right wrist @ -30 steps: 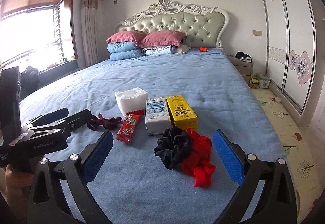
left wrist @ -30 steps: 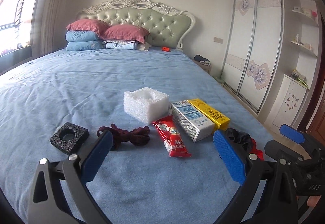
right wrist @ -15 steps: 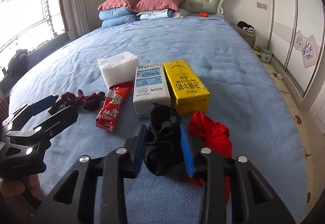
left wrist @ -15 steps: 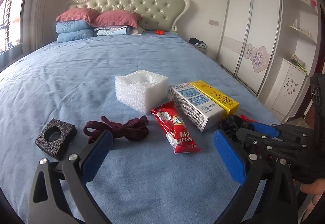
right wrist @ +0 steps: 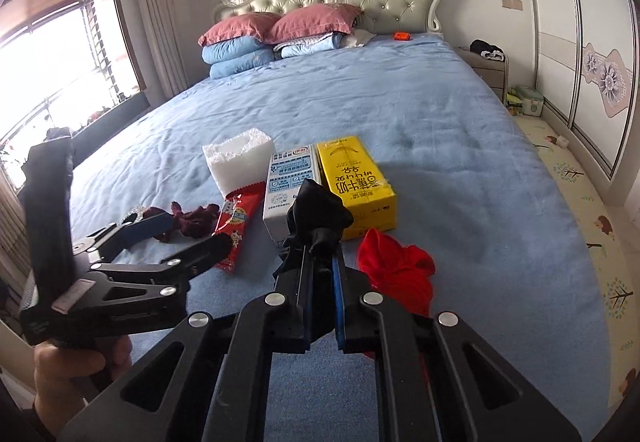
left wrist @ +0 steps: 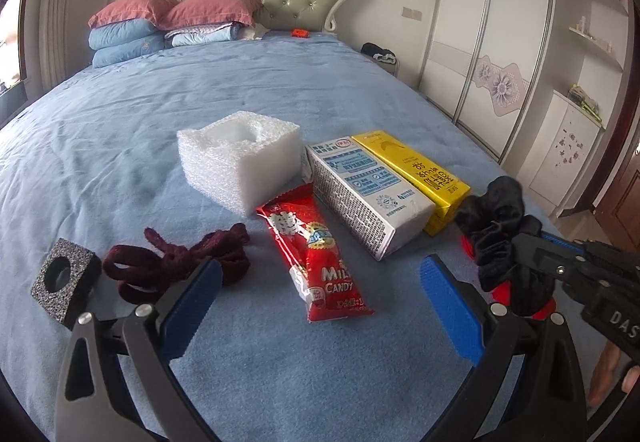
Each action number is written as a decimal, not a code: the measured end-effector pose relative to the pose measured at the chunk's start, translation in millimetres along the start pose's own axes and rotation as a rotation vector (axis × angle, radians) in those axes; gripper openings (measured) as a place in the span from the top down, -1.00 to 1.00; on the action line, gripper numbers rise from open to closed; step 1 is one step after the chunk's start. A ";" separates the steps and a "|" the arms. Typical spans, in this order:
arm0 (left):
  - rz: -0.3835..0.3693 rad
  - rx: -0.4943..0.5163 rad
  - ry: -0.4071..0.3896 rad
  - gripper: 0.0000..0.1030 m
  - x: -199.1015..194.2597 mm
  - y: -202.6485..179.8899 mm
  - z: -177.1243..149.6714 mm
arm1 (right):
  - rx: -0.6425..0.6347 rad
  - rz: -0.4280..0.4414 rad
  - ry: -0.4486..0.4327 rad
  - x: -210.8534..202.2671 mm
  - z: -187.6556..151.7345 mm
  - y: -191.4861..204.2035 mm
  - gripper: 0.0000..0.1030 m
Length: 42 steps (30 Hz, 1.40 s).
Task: Collect trash
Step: 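Grasp the black scrunchie with the right tool while the left tool grasps the red candy wrapper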
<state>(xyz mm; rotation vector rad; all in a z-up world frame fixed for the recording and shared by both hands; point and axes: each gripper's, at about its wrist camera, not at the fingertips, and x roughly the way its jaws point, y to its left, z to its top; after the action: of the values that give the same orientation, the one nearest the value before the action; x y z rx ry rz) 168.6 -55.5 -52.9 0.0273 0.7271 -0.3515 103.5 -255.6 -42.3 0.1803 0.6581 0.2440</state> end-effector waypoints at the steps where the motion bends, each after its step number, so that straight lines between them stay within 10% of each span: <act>1: 0.014 0.007 0.016 -0.92 5.5 -2.6 1.6 | 0.002 0.002 -0.006 -3.4 0.5 -1.7 0.83; 5: 0.104 0.009 0.072 -0.74 25.7 -6.5 6.2 | -0.005 0.022 -0.008 -10.1 -1.1 -5.4 0.83; 9: 0.099 -0.052 0.143 0.28 42.8 3.7 8.5 | -0.002 0.036 -0.011 -14.6 -2.8 -11.0 0.82; 23: -0.050 0.006 -0.010 0.36 -39.9 -34.8 10.3 | 0.050 0.038 -0.092 -63.9 -8.1 -36.6 0.83; 42: -0.337 0.262 0.004 0.35 -45.7 -258.6 11.7 | 0.179 -0.188 -0.258 -198.5 -53.3 -169.1 0.81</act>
<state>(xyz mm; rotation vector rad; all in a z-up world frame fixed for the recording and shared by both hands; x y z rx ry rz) 60.8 -286.6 10.8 0.1540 0.6853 -0.7682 -53.3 -468.1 -9.3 0.3144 0.4363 -0.0203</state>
